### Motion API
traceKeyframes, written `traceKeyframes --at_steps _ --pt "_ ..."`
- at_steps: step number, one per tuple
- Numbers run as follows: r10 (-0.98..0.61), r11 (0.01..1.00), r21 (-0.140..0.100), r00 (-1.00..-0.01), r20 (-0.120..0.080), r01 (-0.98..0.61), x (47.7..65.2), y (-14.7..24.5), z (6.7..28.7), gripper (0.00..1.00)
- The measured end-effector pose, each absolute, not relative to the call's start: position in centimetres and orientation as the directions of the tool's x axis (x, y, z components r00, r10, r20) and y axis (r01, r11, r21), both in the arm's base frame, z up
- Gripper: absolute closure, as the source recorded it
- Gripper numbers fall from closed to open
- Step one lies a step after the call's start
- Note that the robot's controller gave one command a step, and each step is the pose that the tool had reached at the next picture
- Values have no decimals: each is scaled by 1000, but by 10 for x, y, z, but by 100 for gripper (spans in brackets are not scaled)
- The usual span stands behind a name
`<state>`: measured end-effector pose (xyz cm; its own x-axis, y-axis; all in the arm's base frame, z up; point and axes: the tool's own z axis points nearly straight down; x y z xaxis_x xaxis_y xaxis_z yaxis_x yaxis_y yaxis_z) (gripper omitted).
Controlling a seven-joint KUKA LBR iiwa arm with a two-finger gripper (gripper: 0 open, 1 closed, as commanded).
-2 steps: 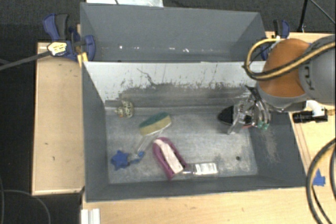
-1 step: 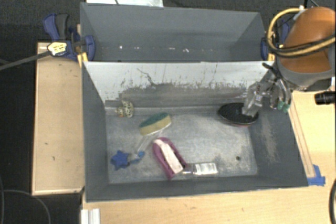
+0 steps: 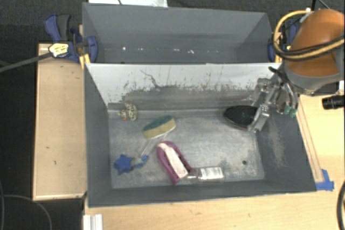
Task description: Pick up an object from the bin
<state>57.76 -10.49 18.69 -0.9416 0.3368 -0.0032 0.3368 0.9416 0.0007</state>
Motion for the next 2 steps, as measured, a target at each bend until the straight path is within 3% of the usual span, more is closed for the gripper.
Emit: traceKeyframes --at_steps 1,2 --pt "354 935 2 -935 -8 354 585 -115 85 0" --pt "584 812 7 -812 -14 584 589 -131 75 0"
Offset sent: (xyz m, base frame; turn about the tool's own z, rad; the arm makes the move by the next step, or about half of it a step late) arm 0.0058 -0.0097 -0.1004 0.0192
